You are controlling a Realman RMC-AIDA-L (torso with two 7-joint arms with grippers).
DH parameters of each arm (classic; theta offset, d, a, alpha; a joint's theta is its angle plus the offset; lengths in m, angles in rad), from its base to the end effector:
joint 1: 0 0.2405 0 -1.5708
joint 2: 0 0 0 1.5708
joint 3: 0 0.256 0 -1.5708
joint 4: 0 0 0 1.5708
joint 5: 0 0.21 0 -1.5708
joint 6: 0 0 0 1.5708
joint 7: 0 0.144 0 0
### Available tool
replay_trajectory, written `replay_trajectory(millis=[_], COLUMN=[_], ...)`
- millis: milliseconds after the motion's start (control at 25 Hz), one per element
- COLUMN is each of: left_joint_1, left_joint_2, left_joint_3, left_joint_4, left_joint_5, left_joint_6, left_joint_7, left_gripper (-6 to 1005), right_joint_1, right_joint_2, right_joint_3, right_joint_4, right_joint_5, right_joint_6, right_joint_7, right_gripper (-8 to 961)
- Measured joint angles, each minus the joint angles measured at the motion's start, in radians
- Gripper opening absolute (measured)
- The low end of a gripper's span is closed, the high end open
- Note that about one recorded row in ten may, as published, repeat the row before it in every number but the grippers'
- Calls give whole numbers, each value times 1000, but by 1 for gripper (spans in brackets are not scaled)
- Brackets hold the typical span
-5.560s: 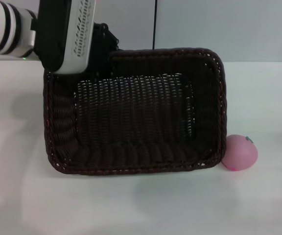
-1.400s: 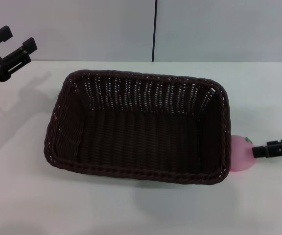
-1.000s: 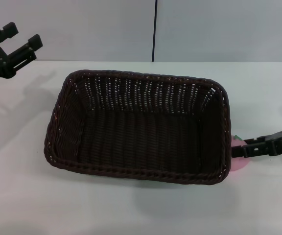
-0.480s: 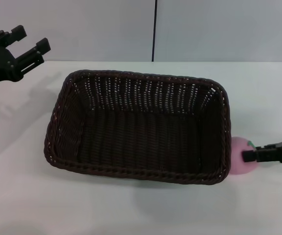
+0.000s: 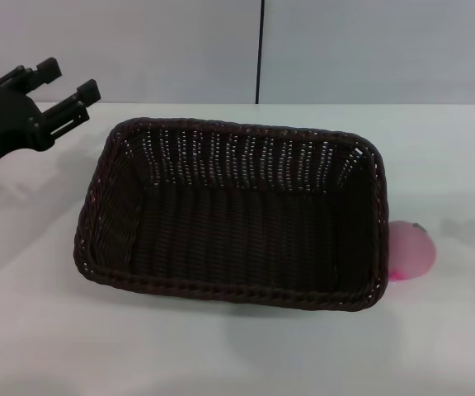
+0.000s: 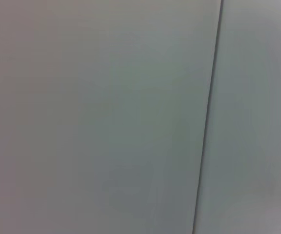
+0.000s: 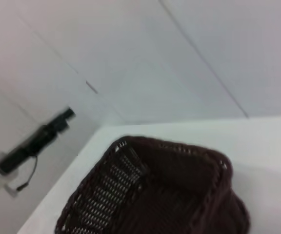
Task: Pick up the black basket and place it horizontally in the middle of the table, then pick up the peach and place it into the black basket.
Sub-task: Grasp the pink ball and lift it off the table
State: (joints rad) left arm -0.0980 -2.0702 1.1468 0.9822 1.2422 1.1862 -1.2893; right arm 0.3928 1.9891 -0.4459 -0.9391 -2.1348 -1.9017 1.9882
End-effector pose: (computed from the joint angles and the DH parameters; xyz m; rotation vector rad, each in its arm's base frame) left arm -0.2865 0.3034 0.0517 -2.1607 -0.5720 -0.8618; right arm 0.3041 0.2798 0.1013 -2.5178 1.3537 0.7125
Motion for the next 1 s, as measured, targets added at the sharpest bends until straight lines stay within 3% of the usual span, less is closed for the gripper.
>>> replay_trajectory(millis=[200,360,760,1000], left_joint_1=[-2,3,7,6], left_joint_2=[1,2,2,2], left_joint_3=[1,1,1,0], left_joint_4=[-20,-20,-21,-30], left_joint_5=[-9,-10,-11,-11], left_joint_6=[7,11,13,33], left_joint_7=[2,3,3,4], left_gripper=[709,709,709,709], right_joint_1=[10,43,74,114], right_joint_2=[6,17,11,15], right_joint_3=[-30,-31,-43,-133], right_joint_4=[-11,11,123,221], right_joint_5=[-90,-200,-213,-215], right_joint_6=[56,112,185,278], right_joint_7=[21,43,41,32], right_gripper=[-2,45,217,384])
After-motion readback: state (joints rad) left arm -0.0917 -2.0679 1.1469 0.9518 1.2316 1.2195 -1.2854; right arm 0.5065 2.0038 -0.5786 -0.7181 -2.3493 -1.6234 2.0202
